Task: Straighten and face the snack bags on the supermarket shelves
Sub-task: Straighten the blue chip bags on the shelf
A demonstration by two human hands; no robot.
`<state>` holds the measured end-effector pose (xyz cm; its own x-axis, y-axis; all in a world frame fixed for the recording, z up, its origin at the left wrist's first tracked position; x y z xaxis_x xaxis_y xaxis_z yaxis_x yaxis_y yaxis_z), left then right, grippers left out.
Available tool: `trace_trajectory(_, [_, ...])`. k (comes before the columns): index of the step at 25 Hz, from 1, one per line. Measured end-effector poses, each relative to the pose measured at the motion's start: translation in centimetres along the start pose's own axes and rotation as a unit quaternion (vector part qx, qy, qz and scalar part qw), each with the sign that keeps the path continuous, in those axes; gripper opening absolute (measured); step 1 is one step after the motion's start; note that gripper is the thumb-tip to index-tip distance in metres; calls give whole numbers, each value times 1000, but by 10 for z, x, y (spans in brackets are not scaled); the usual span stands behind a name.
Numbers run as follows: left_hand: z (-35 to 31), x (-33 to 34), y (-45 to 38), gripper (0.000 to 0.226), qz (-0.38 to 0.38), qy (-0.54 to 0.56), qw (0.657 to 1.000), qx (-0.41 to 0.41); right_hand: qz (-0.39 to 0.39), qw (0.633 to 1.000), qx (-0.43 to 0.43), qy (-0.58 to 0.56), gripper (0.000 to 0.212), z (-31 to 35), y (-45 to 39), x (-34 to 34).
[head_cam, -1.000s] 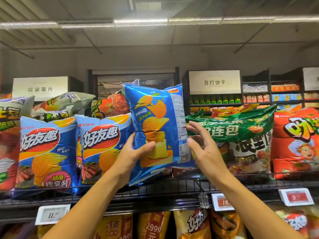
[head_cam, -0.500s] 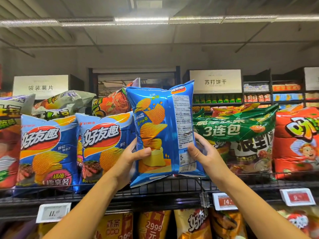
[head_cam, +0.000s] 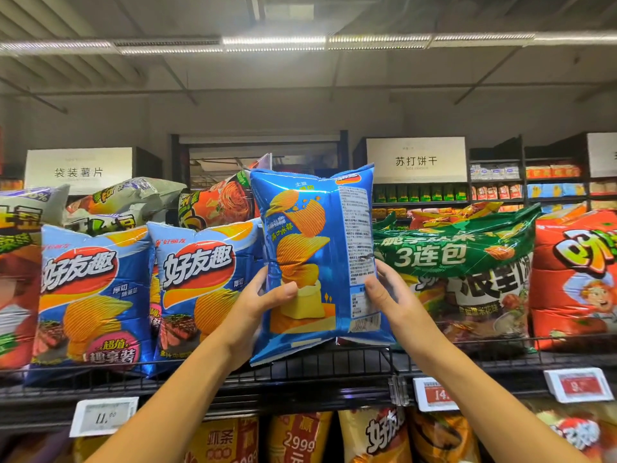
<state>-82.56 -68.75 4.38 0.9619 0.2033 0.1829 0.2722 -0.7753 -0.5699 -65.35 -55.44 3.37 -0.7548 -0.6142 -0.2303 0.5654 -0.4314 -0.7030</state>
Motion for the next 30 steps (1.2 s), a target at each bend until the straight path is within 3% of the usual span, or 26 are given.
trace_trajectory(4, [-10, 10, -2, 85, -70, -43, 995, 48, -147, 985, -30, 87, 44, 16, 11, -4])
trace_trajectory(8, [-16, 24, -1, 87, -121, -69, 987, 80, -95, 990, -52, 87, 46, 30, 15, 15])
trace_trajectory(10, [-15, 28, 0, 83, -115, -55, 989, 69, -57, 997, -7, 54, 64, 27, 13, 20])
trace_trajectory(13, [-18, 28, 4, 41, -99, -61, 993, 35, -26, 998, 50, 8, 110, 21, 11, 18])
trace_trajectory(15, [-20, 26, 4, 30, -99, -84, 991, 40, -21, 998, 58, -1, 113, 19, 9, 15])
trace_trajectory(19, [-17, 29, 8, 52, -68, -115, 986, 95, -41, 996, 62, -42, 114, 16, 3, 11])
trace_trajectory(23, [-16, 21, 6, 42, -64, -123, 980, 142, -40, 991, 56, -111, 90, 11, -3, 0])
trace_trajectory(25, [-13, 13, 1, 41, -79, -128, 982, 114, 9, 987, 36, -158, 85, 14, -3, -2])
trace_trajectory(26, [-9, 12, -1, 55, -66, -127, 986, 86, 46, 980, 31, -189, 90, 15, -2, -1])
trace_trajectory(28, [0, 12, -4, 80, -8, -96, 995, 35, 121, 962, 27, -242, 93, 19, 4, 0])
trace_trajectory(30, [7, 16, -3, 87, 34, -86, 996, 17, 160, 950, 25, -269, 81, 19, 9, -1])
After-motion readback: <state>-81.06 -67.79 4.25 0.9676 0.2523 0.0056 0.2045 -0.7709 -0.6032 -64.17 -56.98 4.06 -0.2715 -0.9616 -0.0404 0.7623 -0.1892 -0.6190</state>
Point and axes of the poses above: each hand's wrist, its own y-axis away from the middle knuckle, its own x-axis out of the palm, z = x × y, the point moved 5 cm from there along -y, towards the middle knuckle, and after that the axes turned 10 degrees about y, right-handed, at the moved point
